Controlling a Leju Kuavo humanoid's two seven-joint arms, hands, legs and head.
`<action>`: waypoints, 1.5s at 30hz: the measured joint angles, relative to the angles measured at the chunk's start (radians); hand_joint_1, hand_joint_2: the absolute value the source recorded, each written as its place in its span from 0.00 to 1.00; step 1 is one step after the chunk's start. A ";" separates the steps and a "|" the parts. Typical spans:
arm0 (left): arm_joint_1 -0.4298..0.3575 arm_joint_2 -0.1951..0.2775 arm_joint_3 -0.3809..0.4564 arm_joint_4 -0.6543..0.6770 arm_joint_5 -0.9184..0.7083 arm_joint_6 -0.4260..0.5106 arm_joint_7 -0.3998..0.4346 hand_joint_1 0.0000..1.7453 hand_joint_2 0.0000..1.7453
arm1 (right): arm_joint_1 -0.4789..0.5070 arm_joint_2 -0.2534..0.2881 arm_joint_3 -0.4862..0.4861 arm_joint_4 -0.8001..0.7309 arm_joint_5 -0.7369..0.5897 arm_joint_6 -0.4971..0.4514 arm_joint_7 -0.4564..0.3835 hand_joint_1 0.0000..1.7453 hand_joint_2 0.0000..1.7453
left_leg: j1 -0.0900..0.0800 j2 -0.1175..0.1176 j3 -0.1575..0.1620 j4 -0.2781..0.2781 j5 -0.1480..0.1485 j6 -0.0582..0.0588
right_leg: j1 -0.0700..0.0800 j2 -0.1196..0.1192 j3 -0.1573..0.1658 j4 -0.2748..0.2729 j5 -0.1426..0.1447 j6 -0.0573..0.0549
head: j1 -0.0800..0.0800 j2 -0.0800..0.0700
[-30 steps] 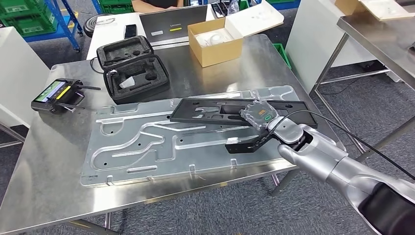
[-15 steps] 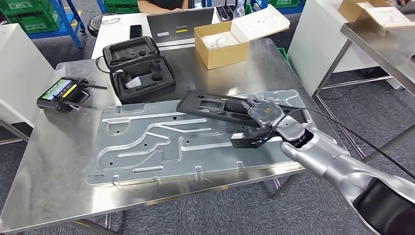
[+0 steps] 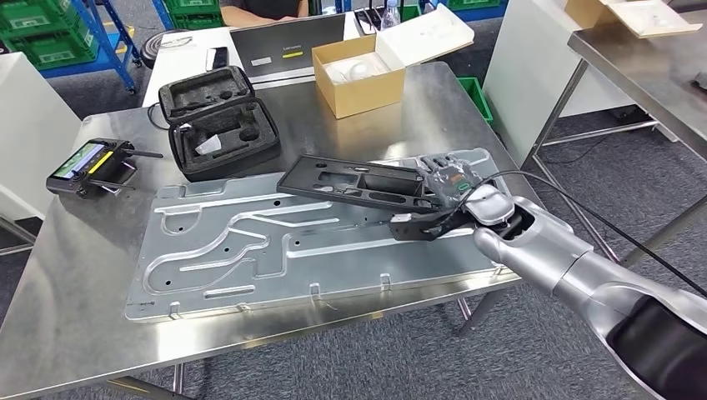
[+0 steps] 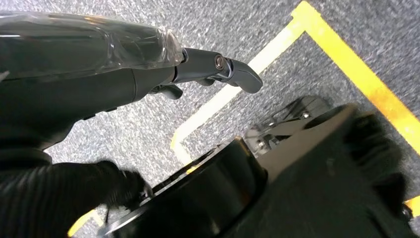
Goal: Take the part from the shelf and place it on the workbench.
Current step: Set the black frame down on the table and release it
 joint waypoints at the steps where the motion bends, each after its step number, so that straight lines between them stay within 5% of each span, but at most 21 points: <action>1: 0.004 0.001 0.000 0.000 0.001 0.002 0.000 0.00 0.00 | -0.008 -0.005 -0.001 -0.024 -0.006 0.010 0.010 0.00 0.00 | -0.005 0.001 0.031 -0.059 0.021 0.009 | 0.001 0.001 0.000 0.000 0.002 0.002 | 0.000 0.000; 6: 0.016 0.003 0.000 0.001 0.005 0.005 -0.003 0.00 0.00 | -0.023 -0.033 -0.004 -0.115 -0.019 0.030 0.031 0.00 0.00 | -0.011 0.004 0.046 -0.122 0.064 0.023 | -0.001 0.000 -0.011 -0.002 0.008 0.028 | 0.001 0.000; 8: 0.018 0.002 0.000 0.001 0.007 0.006 -0.006 0.00 0.00 | -0.025 -0.045 -0.004 -0.141 -0.019 0.033 0.040 0.00 0.00 | -0.006 0.006 0.036 -0.133 0.083 0.032 | -0.002 -0.001 -0.038 0.065 -0.057 0.034 | 0.002 0.000; 10: 0.020 0.001 0.001 0.001 0.013 0.008 -0.011 0.00 0.00 | -0.029 -0.056 -0.001 -0.172 -0.022 0.045 0.061 0.00 0.00 | -0.006 0.007 0.020 -0.134 0.097 0.038 | -0.002 -0.002 -0.078 0.195 -0.148 0.039 | 0.003 0.000; 12: 0.023 0.000 0.003 0.001 0.019 0.009 -0.016 0.00 0.00 | -0.033 -0.062 0.003 -0.213 -0.028 0.067 0.086 0.00 0.00 | -0.007 0.009 0.003 -0.133 0.110 0.037 | -0.002 -0.003 -0.088 0.276 -0.182 0.045 | 0.003 0.000; 14: 0.024 -0.001 0.006 0.001 0.027 0.012 -0.023 0.00 0.00 | -0.044 -0.066 0.005 -0.264 -0.038 0.114 0.120 0.00 0.00 | -0.006 0.011 -0.017 -0.131 0.125 0.033 | -0.003 -0.005 -0.026 0.220 -0.145 0.048 | 0.003 0.000; 16: 0.027 -0.002 0.008 0.001 0.037 0.018 -0.033 0.00 0.00 | -0.063 -0.071 0.006 -0.320 -0.055 0.174 0.157 0.00 0.00 | -0.006 0.010 -0.036 -0.124 0.139 0.024 | -0.003 -0.007 0.080 0.073 -0.108 0.048 | 0.003 0.000; 18: 0.031 -0.003 0.014 0.001 0.046 0.023 -0.042 0.00 0.00 | -0.078 -0.082 0.009 -0.372 -0.062 0.212 0.178 0.00 0.00 | -0.009 0.009 -0.046 -0.118 0.151 0.014 | 0.001 -0.006 0.132 -0.012 -0.102 0.037 | 0.002 0.000; 20: 0.037 -0.002 0.022 0.001 0.054 0.026 -0.048 0.00 0.00 | -0.080 -0.097 0.013 -0.420 -0.049 0.220 0.185 0.00 0.00 | -0.008 0.007 -0.051 -0.119 0.167 0.003 | 0.003 -0.006 0.126 -0.020 -0.094 0.019 | 0.001 0.000; 22: 0.040 -0.001 0.028 0.001 0.059 0.027 -0.051 0.00 0.00 | -0.076 -0.114 0.013 -0.464 -0.032 0.218 0.188 0.00 0.00 | -0.005 0.006 -0.065 -0.099 0.144 -0.009 | 0.001 -0.010 0.113 -0.022 -0.079 0.002 | 0.001 0.000; 25: 0.039 0.000 0.034 0.001 0.063 0.027 -0.051 0.00 0.00 | -0.070 -0.136 0.012 -0.518 -0.017 0.213 0.190 0.00 0.00 | 0.004 0.006 -0.116 0.068 0.001 -0.027 | -0.002 -0.012 0.078 -0.023 -0.047 -0.012 | 0.000 0.000; 27: 0.038 0.000 0.038 0.001 0.068 0.027 -0.051 0.00 0.00 | -0.054 -0.152 0.006 -0.550 0.002 0.205 0.190 0.00 0.00 | 0.009 0.006 -0.129 0.179 -0.045 -0.033 | -0.002 -0.012 0.052 -0.022 -0.028 -0.011 | 0.000 0.000; 29: 0.038 0.000 0.045 0.001 0.073 0.029 -0.051 0.00 0.00 | -0.026 -0.170 -0.007 -0.584 0.030 0.192 0.190 0.00 0.00 | 0.010 0.006 -0.089 0.173 -0.015 -0.032 | -0.002 -0.012 0.029 -0.021 -0.011 -0.007 | 0.000 0.000; 31: 0.040 0.000 0.049 0.001 0.076 0.030 -0.051 0.00 0.00 | 0.004 -0.195 -0.029 -0.627 0.062 0.175 0.190 0.00 0.00 | 0.009 0.005 0.010 0.046 0.019 -0.023 | -0.001 -0.012 0.011 -0.021 0.004 0.000 | 0.000 0.000; 33: 0.045 0.000 0.051 0.001 0.079 0.032 -0.051 0.00 0.00 | 0.035 -0.226 -0.061 -0.678 0.096 0.153 0.191 0.00 0.00 | 0.003 0.003 0.099 -0.092 0.014 -0.010 | 0.000 -0.012 -0.001 -0.023 0.021 0.011 | 0.001 0.000; 34: 0.048 0.000 0.052 0.001 0.080 0.033 -0.052 0.00 0.00 | 0.052 -0.241 -0.077 -0.703 0.110 0.138 0.191 0.00 0.00 | -0.001 0.002 0.117 -0.127 0.006 -0.005 | 0.000 -0.012 -0.005 -0.025 0.029 0.018 | 0.001 0.000; 37: 0.053 -0.001 0.055 0.001 0.082 0.037 -0.059 0.00 0.00 | 0.103 -0.277 -0.115 -0.767 0.141 0.091 0.192 0.00 0.00 | -0.001 0.004 0.107 -0.144 0.024 0.011 | -0.004 -0.011 -0.016 -0.022 0.034 0.036 | 0.001 0.000; 39: 0.054 -0.002 0.056 0.001 0.086 0.038 -0.064 0.00 0.00 | 0.140 -0.301 -0.144 -0.800 0.156 0.064 0.192 0.00 0.00 | 0.001 0.007 0.096 -0.149 0.041 0.022 | -0.005 -0.009 -0.049 0.059 -0.032 0.039 | 0.002 0.000; 42: 0.056 -0.002 0.056 0.001 0.095 0.039 -0.069 0.00 0.00 | 0.251 -0.334 -0.213 -0.841 0.189 0.016 0.192 0.00 0.00 | -0.001 0.008 0.072 -0.148 0.061 0.031 | -0.002 -0.009 -0.110 0.256 -0.141 0.042 | 0.002 0.000; 43: 0.056 -0.003 0.056 0.001 0.097 0.040 -0.070 0.00 0.00 | 0.295 -0.343 -0.242 -0.853 0.198 0.002 0.192 0.00 0.00 | -0.002 0.008 0.064 -0.147 0.067 0.031 | -0.002 -0.009 -0.104 0.272 -0.146 0.042 | 0.002 0.000; 45: 0.057 -0.004 0.057 0.001 0.100 0.040 -0.071 0.00 0.00 | 0.368 -0.363 -0.300 -0.879 0.209 -0.017 0.192 0.00 0.00 | -0.003 0.007 0.051 -0.142 0.075 0.029 | -0.002 -0.010 -0.027 0.178 -0.111 0.041 | 0.002 0.000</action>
